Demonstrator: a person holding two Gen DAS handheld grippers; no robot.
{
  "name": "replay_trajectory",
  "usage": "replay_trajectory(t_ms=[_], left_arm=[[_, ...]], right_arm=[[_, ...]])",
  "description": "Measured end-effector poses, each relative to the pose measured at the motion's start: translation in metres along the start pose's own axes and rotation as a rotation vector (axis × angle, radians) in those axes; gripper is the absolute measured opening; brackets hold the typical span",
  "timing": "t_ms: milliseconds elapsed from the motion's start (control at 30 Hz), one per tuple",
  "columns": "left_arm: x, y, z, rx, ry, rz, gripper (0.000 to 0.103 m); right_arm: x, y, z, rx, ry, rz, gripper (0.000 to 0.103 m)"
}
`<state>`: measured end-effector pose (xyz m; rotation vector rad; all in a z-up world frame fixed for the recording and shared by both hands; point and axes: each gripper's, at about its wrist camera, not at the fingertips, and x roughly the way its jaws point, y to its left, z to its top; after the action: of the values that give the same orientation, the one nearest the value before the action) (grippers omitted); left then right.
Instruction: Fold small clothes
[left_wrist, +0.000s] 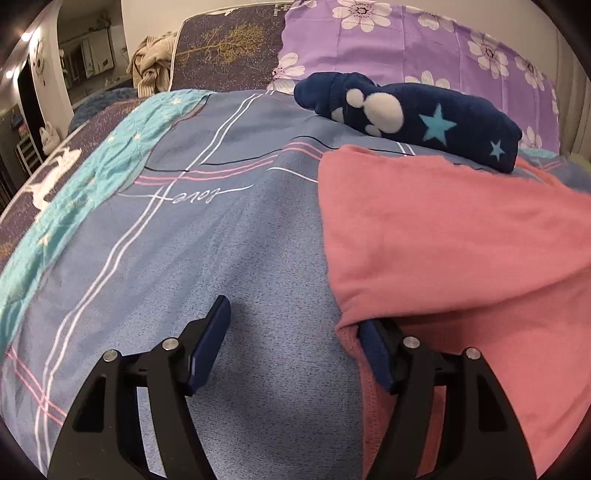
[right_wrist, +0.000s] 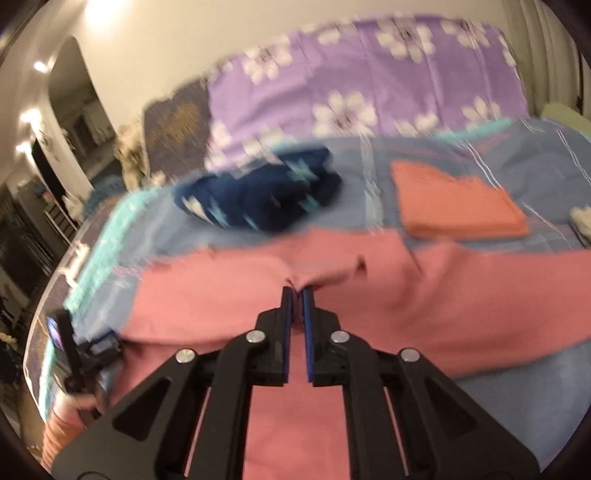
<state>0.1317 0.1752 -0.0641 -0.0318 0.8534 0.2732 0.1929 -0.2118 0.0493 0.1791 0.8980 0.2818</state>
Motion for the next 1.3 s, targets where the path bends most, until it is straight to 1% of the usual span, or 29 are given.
replay_trajectory(t_ms=[33, 67, 133, 200, 267, 300, 400, 433, 467, 500, 533, 600, 633, 667, 700, 767, 800, 833, 867, 933, 967, 1000, 1033, 1067, 1100, 1200, 1233, 1267, 1300], left_arm=[[-0.001, -0.002, 0.000, 0.009, -0.004, 0.010, 0.069], [-0.002, -0.002, 0.000, 0.014, -0.006, 0.017, 0.069], [-0.001, -0.001, 0.000, 0.011, -0.004, 0.014, 0.069], [0.000, 0.000, 0.000, 0.007, 0.000, 0.011, 0.069], [0.000, -0.001, 0.000, 0.010, 0.000, 0.016, 0.069], [0.000, -0.001, 0.000, 0.013, -0.001, 0.019, 0.069], [0.001, -0.001, -0.001, 0.010, 0.000, 0.017, 0.069], [0.001, 0.000, -0.001, 0.006, 0.002, 0.013, 0.069], [0.002, 0.001, -0.001, 0.003, 0.003, 0.010, 0.069], [0.002, 0.003, -0.001, -0.006, 0.007, 0.001, 0.070], [0.003, 0.003, -0.001, -0.011, 0.008, -0.003, 0.071], [0.004, 0.006, -0.001, -0.026, 0.012, -0.014, 0.072], [0.004, 0.007, -0.001, -0.030, 0.012, -0.019, 0.072], [0.004, 0.007, -0.001, -0.032, 0.010, -0.020, 0.072], [0.004, 0.006, -0.001, -0.030, 0.007, -0.016, 0.072], [0.004, 0.003, -0.002, -0.017, 0.005, 0.006, 0.072], [0.004, 0.000, -0.002, -0.007, 0.003, 0.020, 0.072], [0.003, -0.003, -0.002, 0.006, 0.000, 0.038, 0.072], [0.002, -0.005, -0.002, 0.018, -0.005, 0.054, 0.072], [0.001, -0.008, -0.002, 0.031, -0.011, 0.073, 0.072], [0.001, -0.008, -0.002, 0.034, -0.014, 0.078, 0.072], [0.000, -0.008, -0.002, 0.033, -0.015, 0.077, 0.072], [0.000, -0.007, -0.002, 0.030, -0.013, 0.073, 0.072], [0.001, -0.005, -0.002, 0.025, -0.009, 0.066, 0.072], [0.001, -0.004, -0.002, 0.021, -0.006, 0.061, 0.072], [0.002, -0.003, -0.002, 0.014, -0.004, 0.053, 0.072], [0.002, -0.003, -0.002, 0.013, -0.004, 0.052, 0.072], [0.002, -0.004, -0.002, 0.013, -0.004, 0.052, 0.072], [0.002, -0.004, -0.002, 0.013, -0.004, 0.053, 0.072]], right_arm=[[0.010, -0.011, -0.012, 0.016, 0.068, -0.013, 0.019], [0.019, -0.021, -0.022, 0.040, 0.121, -0.008, 0.028], [0.027, -0.037, -0.033, 0.098, 0.157, 0.003, 0.036], [0.032, -0.048, -0.035, 0.157, 0.157, 0.021, 0.039], [0.035, -0.055, -0.030, 0.194, 0.144, 0.055, 0.048], [0.039, -0.056, -0.024, 0.199, 0.139, 0.076, 0.050], [0.053, -0.051, -0.009, 0.176, 0.149, 0.089, 0.059], [0.065, -0.046, -0.002, 0.146, 0.161, 0.072, 0.065], [0.074, -0.043, 0.002, 0.130, 0.170, 0.055, 0.067], [0.084, -0.042, 0.008, 0.123, 0.175, 0.033, 0.067], [0.092, -0.042, 0.012, 0.125, 0.170, 0.007, 0.064], [0.098, -0.038, 0.019, 0.106, 0.149, -0.036, 0.011], [0.095, -0.034, 0.023, 0.110, 0.138, -0.003, 0.003], [0.084, -0.033, 0.025, 0.128, 0.090, 0.039, 0.003], [0.069, -0.027, 0.028, 0.122, 0.021, 0.050, 0.003], [0.047, -0.017, 0.033, 0.058, -0.089, -0.010, 0.003], [0.044, -0.015, 0.035, 0.033, -0.118, -0.044, 0.004], [0.049, -0.017, 0.038, 0.024, -0.111, -0.077, 0.005], [0.058, -0.022, 0.040, 0.031, -0.078, -0.091, 0.008], [0.084, -0.042, 0.039, 0.089, 0.021, -0.116, 0.014], [0.086, -0.049, 0.034, 0.114, 0.038, -0.119, 0.014], [0.085, -0.059, 0.028, 0.155, 0.038, -0.090, 0.014], [0.083, -0.062, 0.025, 0.173, 0.034, -0.065, 0.017], [0.079, -0.064, 0.022, 0.181, 0.031, -0.047, 0.023], [0.073, -0.064, 0.018, 0.180, 0.024, -0.037, 0.024], [0.051, -0.053, 0.007, 0.138, 0.015, 0.033, 0.027], [0.046, -0.046, 0.001, 0.108, 0.028, 0.075, 0.029], [0.048, -0.041, -0.003, 0.082, 0.049, 0.089, 0.032], [0.053, -0.033, -0.009, 0.043, 0.088, 0.071, 0.033]])
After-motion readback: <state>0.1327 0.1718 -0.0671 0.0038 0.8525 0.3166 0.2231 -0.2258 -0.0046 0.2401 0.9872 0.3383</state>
